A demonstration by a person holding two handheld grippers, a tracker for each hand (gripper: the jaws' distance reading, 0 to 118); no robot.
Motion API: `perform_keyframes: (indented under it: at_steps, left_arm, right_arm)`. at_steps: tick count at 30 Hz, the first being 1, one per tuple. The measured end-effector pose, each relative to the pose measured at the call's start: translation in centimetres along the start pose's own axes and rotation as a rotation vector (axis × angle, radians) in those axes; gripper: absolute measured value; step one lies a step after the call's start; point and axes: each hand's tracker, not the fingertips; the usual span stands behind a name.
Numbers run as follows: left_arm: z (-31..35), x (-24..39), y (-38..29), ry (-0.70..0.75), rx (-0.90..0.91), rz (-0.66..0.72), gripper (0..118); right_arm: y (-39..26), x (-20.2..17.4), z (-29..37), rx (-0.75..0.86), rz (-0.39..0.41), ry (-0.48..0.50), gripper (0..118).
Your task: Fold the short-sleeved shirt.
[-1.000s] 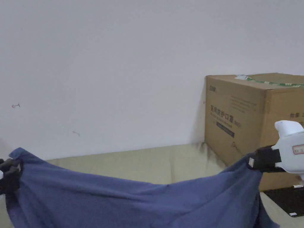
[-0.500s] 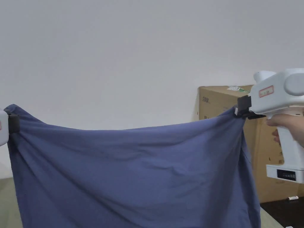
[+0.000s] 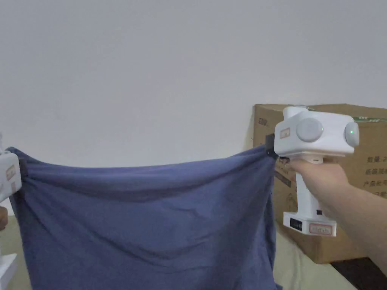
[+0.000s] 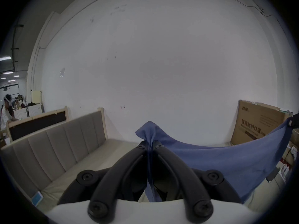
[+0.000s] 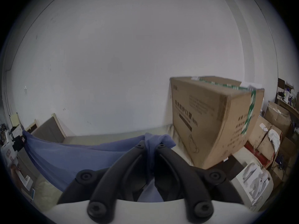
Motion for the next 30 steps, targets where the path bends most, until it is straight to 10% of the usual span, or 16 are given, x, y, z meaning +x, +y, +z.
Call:
perform_keyframes:
  at_steps: [13,23,30]
  left_arm:
    - [13.5,-5.2,-27.7,-0.159,-0.502,-0.039,4]
    - [28.8,-9.5,-27.2,-0.141,-0.427,-0.048,4]
    - [27.9,-9.2,-27.5,-0.143,-0.543,-0.129,4]
  right_arm:
    - [-31.8,8.0,7.1,-0.462,-0.039,0.026,6]
    - [-34.9,9.7,23.5,-0.517,-0.021,0.088,6]
    - [-36.0,9.4,23.3,-0.681,-0.079,0.054,6]
